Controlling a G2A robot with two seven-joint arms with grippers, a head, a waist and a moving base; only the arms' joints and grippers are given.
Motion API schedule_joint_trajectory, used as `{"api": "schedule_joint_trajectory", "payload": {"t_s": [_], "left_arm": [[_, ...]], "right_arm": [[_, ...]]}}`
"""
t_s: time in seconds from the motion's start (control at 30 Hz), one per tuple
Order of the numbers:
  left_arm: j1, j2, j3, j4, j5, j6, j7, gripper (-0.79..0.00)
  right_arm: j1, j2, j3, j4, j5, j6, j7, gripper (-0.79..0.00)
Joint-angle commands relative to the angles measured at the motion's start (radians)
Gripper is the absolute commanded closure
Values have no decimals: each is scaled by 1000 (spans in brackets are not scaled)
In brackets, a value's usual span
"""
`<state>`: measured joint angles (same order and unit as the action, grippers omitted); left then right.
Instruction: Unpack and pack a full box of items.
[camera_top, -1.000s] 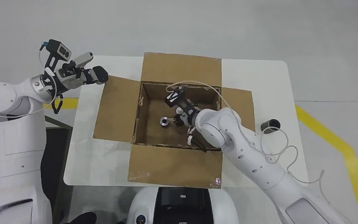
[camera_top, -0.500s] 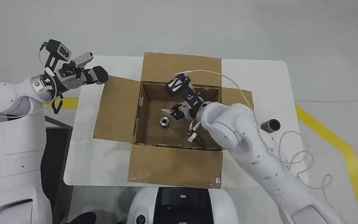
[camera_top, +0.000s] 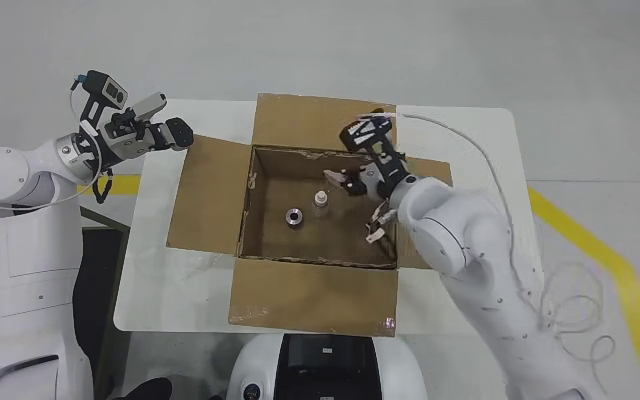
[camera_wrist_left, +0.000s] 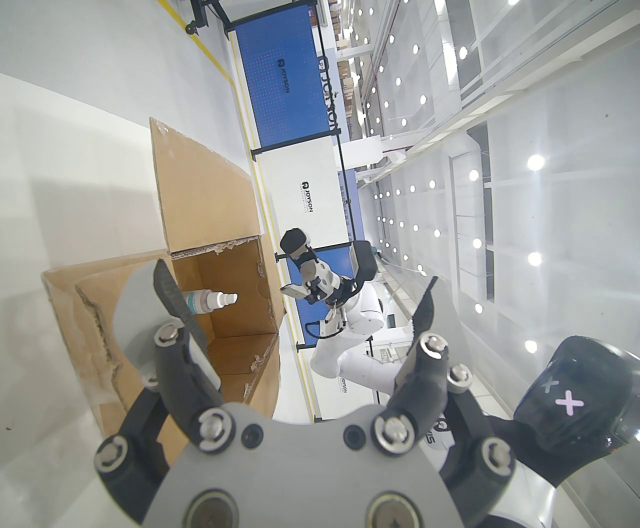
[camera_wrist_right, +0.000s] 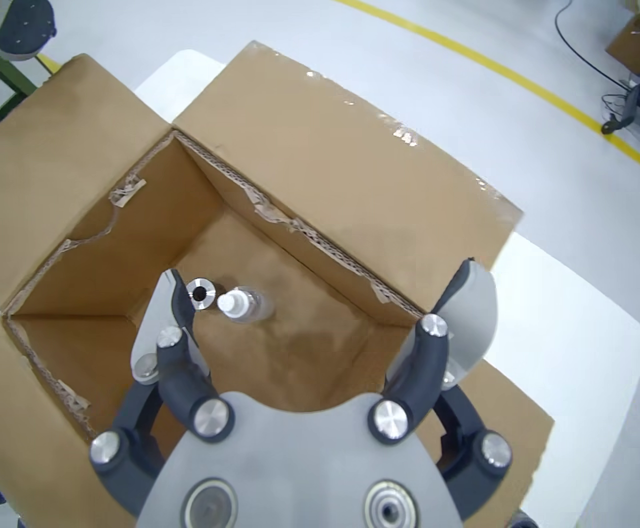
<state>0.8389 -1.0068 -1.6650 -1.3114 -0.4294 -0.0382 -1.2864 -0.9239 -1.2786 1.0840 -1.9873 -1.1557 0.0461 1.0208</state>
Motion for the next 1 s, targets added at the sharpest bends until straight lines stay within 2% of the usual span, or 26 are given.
{"api": "schedule_joint_trajectory", "payload": {"t_s": [0.0, 0.13, 0.3, 0.5, 0.8, 0.97], "left_arm": [[0, 0, 0, 0, 0, 0, 0, -785], [0, 0, 0, 0, 0, 0, 0, -785], [0, 0, 0, 0, 0, 0, 0, -785], [0, 0, 0, 0, 0, 0, 0, -785], [0, 0, 0, 0, 0, 0, 0, -785], [0, 0, 0, 0, 0, 0, 0, -785]], "right_arm": [[-26, 7, 42, -36, -16, -4, 18, -785], [-85, 21, 128, -94, -27, -28, 41, -785], [-142, 37, 236, -100, 18, -109, 84, -785], [-233, 54, 369, -120, 93, -190, 52, -785], [-390, 78, 581, -220, 88, -220, 57, -785], [-467, 89, 705, -217, 125, -262, 57, -785]]}}
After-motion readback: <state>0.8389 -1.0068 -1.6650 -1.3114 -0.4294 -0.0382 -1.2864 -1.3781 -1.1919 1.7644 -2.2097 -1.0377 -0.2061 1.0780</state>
